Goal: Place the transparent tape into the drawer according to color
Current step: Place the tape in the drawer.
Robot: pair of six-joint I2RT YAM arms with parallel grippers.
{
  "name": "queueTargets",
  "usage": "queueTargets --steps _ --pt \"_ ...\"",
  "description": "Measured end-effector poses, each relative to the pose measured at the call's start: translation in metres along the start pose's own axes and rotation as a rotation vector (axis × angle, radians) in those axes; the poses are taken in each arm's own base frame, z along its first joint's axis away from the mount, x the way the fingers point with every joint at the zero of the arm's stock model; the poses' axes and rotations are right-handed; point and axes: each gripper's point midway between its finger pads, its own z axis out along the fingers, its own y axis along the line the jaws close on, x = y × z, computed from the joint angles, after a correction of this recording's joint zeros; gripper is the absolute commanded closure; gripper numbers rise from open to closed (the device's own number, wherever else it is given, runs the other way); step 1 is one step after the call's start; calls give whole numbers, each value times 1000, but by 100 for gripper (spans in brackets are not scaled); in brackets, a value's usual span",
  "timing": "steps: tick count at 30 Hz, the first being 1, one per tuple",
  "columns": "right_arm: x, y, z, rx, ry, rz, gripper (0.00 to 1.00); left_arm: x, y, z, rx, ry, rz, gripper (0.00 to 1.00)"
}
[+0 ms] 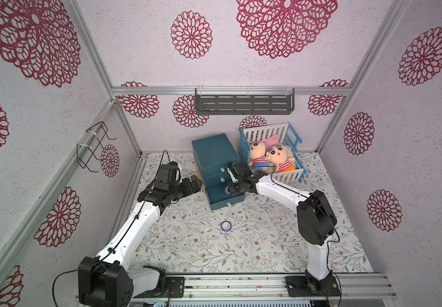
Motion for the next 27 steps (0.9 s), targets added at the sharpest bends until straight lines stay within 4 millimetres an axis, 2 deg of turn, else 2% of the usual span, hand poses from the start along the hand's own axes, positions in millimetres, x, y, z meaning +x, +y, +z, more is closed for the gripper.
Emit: queueTargets --steps 2,5,8,17,20,27 --pt "0 -1 2 6 1 4 80 2 1 0 1 4 -4 3" --pt "0 -2 2 12 -3 7 62 3 1 0 -1 8 -6 3" --pt "-2 -2 2 14 -10 16 56 5 0 1 -2 15 -2 3" --pt "6 -4 0 14 -6 20 50 32 -12 4 -20 83 46 3" --pt "8 -5 -9 10 -14 20 45 46 -18 7 -30 123 75 3" --pt "16 -5 -45 -23 -53 26 33 86 -22 20 -76 237 138 3"
